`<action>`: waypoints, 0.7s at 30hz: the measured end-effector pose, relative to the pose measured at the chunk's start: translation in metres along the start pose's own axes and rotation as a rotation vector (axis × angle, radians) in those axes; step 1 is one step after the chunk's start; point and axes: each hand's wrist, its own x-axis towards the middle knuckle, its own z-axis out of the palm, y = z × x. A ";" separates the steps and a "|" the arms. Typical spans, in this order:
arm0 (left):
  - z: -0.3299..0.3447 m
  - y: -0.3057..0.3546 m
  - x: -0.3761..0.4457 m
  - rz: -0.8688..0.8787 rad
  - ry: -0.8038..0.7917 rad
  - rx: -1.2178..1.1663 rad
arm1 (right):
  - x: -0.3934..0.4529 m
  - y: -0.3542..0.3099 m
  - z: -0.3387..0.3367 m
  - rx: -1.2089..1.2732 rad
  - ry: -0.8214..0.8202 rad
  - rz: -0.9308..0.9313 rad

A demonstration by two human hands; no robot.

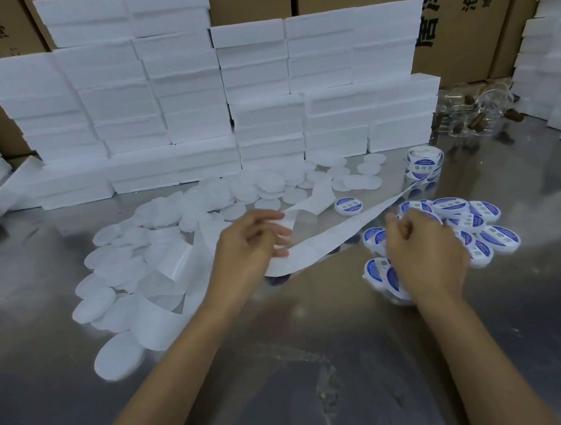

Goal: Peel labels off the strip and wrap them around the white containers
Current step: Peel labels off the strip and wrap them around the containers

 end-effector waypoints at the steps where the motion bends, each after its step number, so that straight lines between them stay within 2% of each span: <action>1: -0.002 0.001 0.012 0.035 0.040 0.041 | -0.008 -0.009 0.005 -0.024 -0.011 -0.080; 4: -0.006 0.005 0.060 0.127 0.162 0.327 | -0.030 -0.033 0.019 -0.048 -0.081 -0.319; 6: -0.007 0.004 0.095 0.144 0.166 0.614 | -0.040 -0.043 0.028 -0.032 -0.164 -0.479; 8: -0.003 -0.005 0.123 0.097 0.056 0.851 | -0.044 -0.044 0.037 -0.006 -0.244 -0.595; 10: 0.006 -0.017 0.143 0.006 -0.082 1.000 | -0.045 -0.042 0.043 0.029 -0.303 -0.622; 14: 0.021 -0.040 0.163 -0.142 -0.202 1.057 | -0.042 -0.039 0.047 0.051 -0.361 -0.569; 18: 0.020 -0.051 0.169 -0.095 -0.148 1.028 | -0.040 -0.040 0.048 0.097 -0.427 -0.532; 21: 0.019 -0.053 0.167 -0.034 -0.170 1.070 | -0.039 -0.038 0.049 0.126 -0.456 -0.514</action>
